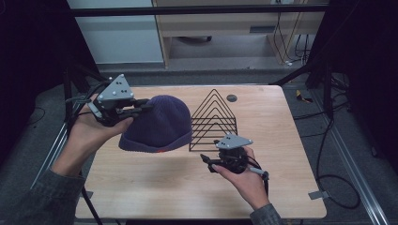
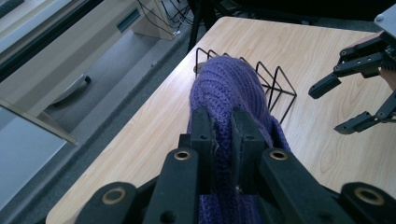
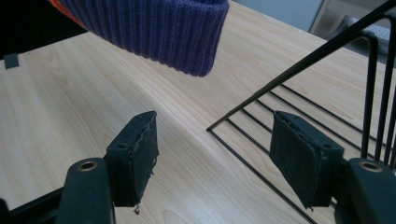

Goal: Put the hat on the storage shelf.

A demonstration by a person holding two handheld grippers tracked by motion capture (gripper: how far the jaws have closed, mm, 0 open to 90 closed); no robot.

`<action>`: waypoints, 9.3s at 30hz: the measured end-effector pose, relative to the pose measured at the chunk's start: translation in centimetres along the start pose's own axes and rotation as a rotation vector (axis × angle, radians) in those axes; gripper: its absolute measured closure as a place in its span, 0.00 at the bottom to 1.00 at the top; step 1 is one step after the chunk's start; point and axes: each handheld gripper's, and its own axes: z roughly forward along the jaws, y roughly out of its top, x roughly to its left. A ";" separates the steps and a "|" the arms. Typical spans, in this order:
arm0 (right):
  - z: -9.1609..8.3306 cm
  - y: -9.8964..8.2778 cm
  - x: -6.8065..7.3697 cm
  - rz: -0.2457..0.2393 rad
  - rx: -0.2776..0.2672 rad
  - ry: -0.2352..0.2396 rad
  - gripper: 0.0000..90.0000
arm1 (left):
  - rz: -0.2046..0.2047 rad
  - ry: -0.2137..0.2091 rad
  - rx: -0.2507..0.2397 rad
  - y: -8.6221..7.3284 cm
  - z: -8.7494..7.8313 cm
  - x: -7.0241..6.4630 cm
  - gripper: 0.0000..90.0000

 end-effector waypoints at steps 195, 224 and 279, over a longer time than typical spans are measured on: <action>-0.1 0.0 -12.3 -0.010 0.197 -0.110 0.78 | -0.111 -0.068 -0.142 3.5 16.5 -1.0 0.88; 2.1 -4.5 -13.0 0.024 0.285 -0.118 0.75 | -0.158 -0.126 -0.092 -1.5 19.7 -2.9 0.88; -3.6 -6.4 -7.5 0.095 0.156 -0.139 0.11 | -0.225 -0.047 -0.018 -6.6 12.5 -9.9 0.10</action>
